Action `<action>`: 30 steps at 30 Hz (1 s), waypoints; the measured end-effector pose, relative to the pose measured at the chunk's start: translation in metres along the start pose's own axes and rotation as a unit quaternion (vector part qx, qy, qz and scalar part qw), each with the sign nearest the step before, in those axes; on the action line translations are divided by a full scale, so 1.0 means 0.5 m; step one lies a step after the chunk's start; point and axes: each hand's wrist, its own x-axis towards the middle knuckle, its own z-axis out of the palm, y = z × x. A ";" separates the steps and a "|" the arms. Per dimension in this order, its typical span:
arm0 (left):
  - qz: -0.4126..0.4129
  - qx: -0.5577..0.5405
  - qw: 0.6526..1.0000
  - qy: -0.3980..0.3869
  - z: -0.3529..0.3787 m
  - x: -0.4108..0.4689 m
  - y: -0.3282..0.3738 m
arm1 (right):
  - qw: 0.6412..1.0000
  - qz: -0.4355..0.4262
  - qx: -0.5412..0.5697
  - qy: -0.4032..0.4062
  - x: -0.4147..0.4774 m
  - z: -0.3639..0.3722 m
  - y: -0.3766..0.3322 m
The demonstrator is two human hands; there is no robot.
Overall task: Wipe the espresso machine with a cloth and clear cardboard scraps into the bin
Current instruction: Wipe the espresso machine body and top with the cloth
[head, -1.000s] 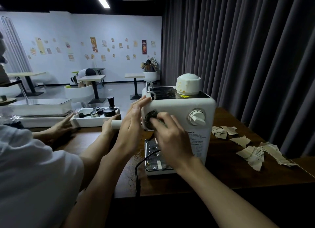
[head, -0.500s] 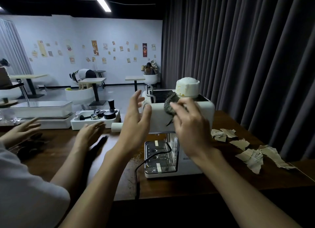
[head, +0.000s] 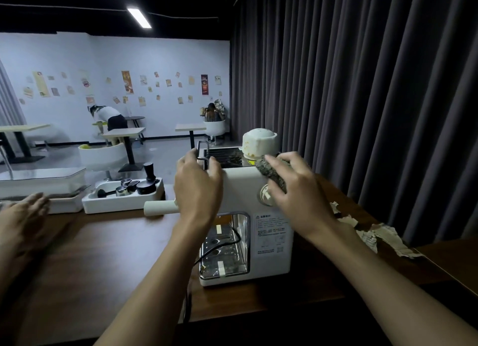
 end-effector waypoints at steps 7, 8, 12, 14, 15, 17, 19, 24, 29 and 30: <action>0.015 -0.016 1.000 0.002 -0.006 0.013 0.004 | 0.974 0.148 0.159 -0.063 0.028 -0.068 0.075; 0.017 -0.020 1.000 0.003 -0.006 0.016 0.003 | 0.964 0.158 0.200 -0.077 0.031 -0.073 0.078; 0.032 -0.064 0.997 -0.040 -0.008 0.037 -0.016 | 0.945 0.163 0.273 -0.070 0.027 -0.081 0.077; 0.021 -0.102 0.990 -0.091 -0.011 0.051 -0.025 | 0.949 0.156 0.268 -0.063 0.019 -0.083 0.079; 0.010 -0.115 0.986 -0.116 -0.012 0.056 -0.026 | 0.948 0.158 0.270 -0.061 0.017 -0.085 0.082; 0.013 -0.102 0.984 -0.143 -0.009 0.061 -0.028 | 0.942 0.172 0.283 -0.060 0.016 -0.090 0.094; 0.050 -0.011 0.992 -0.113 0.001 0.049 -0.021 | 0.935 0.192 0.292 -0.063 0.021 -0.089 0.115; 0.154 0.132 0.979 -0.028 0.025 -0.072 0.063 | 0.897 0.302 0.317 -0.062 0.066 -0.058 0.180; 0.092 0.139 0.980 -0.109 0.084 -0.138 0.099 | 0.819 0.360 0.437 -0.097 0.129 -0.022 0.213; 0.088 0.139 0.980 -0.108 0.095 -0.146 0.097 | 0.807 0.370 0.448 -0.107 0.138 -0.017 0.218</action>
